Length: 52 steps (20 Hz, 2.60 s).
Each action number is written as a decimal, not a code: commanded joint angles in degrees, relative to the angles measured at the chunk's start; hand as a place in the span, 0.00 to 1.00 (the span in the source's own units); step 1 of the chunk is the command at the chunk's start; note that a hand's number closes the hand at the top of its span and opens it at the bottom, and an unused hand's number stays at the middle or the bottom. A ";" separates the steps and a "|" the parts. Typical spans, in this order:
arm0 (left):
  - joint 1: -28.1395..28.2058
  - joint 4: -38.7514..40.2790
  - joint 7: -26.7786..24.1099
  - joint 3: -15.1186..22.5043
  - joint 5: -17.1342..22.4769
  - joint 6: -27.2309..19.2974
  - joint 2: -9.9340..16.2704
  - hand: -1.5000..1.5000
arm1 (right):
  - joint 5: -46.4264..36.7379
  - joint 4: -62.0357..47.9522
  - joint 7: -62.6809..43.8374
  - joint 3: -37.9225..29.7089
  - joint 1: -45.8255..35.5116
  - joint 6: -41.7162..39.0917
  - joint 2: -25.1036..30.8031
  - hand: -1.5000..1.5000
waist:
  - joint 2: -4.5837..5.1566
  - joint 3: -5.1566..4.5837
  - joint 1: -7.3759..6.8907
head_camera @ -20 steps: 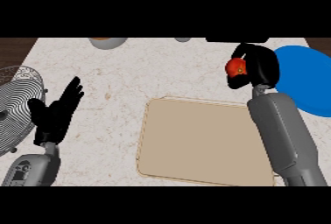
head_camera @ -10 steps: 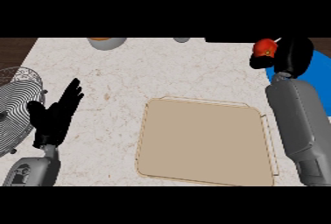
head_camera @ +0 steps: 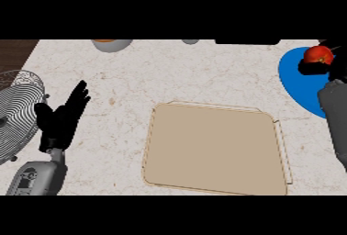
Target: Pick the tomato from the tray and place it in the plate
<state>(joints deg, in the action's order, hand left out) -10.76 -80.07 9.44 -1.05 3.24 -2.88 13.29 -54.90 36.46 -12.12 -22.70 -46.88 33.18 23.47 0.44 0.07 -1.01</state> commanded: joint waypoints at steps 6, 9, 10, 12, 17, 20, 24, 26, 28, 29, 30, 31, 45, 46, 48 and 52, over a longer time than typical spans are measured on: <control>0.63 -1.66 0.79 -0.19 0.04 0.75 -0.11 0.50 | 3.27 -16.21 10.23 -3.76 0.43 -5.65 10.88 1.00 | 0.28 0.07 -0.85; -1.87 1.81 -0.71 -1.08 0.13 1.30 0.17 0.50 | 8.93 -18.24 11.55 -8.19 -1.37 -9.67 10.30 1.00 | 0.44 0.10 -0.60; 1.50 1.67 -3.50 -1.30 0.22 2.67 1.12 0.50 | 10.84 -19.42 12.85 -9.74 -0.15 -13.10 11.31 1.00 | 0.54 0.14 -0.96; -1.55 -1.44 1.80 -0.87 1.09 2.22 0.63 0.50 | 9.69 -22.49 15.34 -9.08 0.26 -12.15 11.48 0.00 | 0.72 0.23 -1.93; 0.04 -2.55 1.45 -0.67 0.85 2.81 0.75 0.50 | 11.60 -21.74 26.43 -10.22 1.02 -12.35 13.73 0.00 | 0.57 0.21 -1.64; -2.18 2.07 -0.59 -2.84 1.19 2.80 1.37 0.50 | 14.27 -18.42 33.60 -12.05 0.42 -10.22 13.23 0.00 | 0.53 0.16 -0.61; 1.09 1.29 -2.19 -1.47 -0.17 1.38 -0.49 0.50 | 22.44 -14.36 44.60 -17.01 -1.35 -15.56 10.16 0.00 | -0.21 0.10 0.37; -2.43 1.38 0.74 -2.95 1.39 3.10 1.54 0.50 | 23.88 -15.67 42.98 -17.80 -3.77 -16.89 10.50 0.00 | 0.05 0.08 -0.27; 1.58 0.25 -0.42 -2.05 0.21 2.65 0.89 0.50 | 27.03 -15.64 40.73 -20.01 -3.04 -19.06 11.35 0.00 | -0.28 0.00 0.17; -0.32 2.21 -1.31 -0.49 -2.01 -0.33 -1.81 0.50 | 28.77 -15.84 39.64 -21.13 -2.53 -20.29 9.49 0.00 | -0.37 -0.03 1.00; 1.69 -0.12 -1.70 -1.69 -0.16 0.96 -1.03 0.50 | 29.78 -16.13 36.30 -21.73 -4.70 -23.23 11.48 0.00 | -0.52 -0.05 0.56; -1.49 2.01 0.55 -2.54 -0.43 0.31 -0.26 0.50 | 30.70 -18.25 35.31 -22.62 -3.69 -27.84 14.77 0.00 | -0.21 0.00 0.76; 2.00 -3.83 2.29 -1.33 -1.63 1.12 -1.11 0.50 | 39.07 -20.80 43.50 -23.87 5.47 -40.76 20.75 0.00 | 0.04 0.10 -0.43; 2.37 -3.20 1.16 -1.82 -0.72 2.16 -1.13 0.50 | 39.14 -21.19 47.24 -23.77 7.76 -38.63 18.34 0.00 | 0.09 0.10 -0.43; -0.34 0.72 -0.32 -3.28 -0.77 2.02 -1.25 0.50 | 40.21 -20.06 44.24 -22.48 6.68 -39.38 18.74 0.00 | -0.10 0.02 0.20; -0.17 -2.84 2.57 -1.40 -2.07 0.74 -2.33 0.50 | 40.96 -22.07 44.57 -23.58 8.75 -40.75 23.76 0.00 | -0.02 0.08 -0.04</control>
<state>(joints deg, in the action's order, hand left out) -10.08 -81.05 9.69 -3.29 2.05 -0.79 12.00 -15.11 15.12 32.58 -46.02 -39.83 -5.85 44.05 0.49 0.15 -1.18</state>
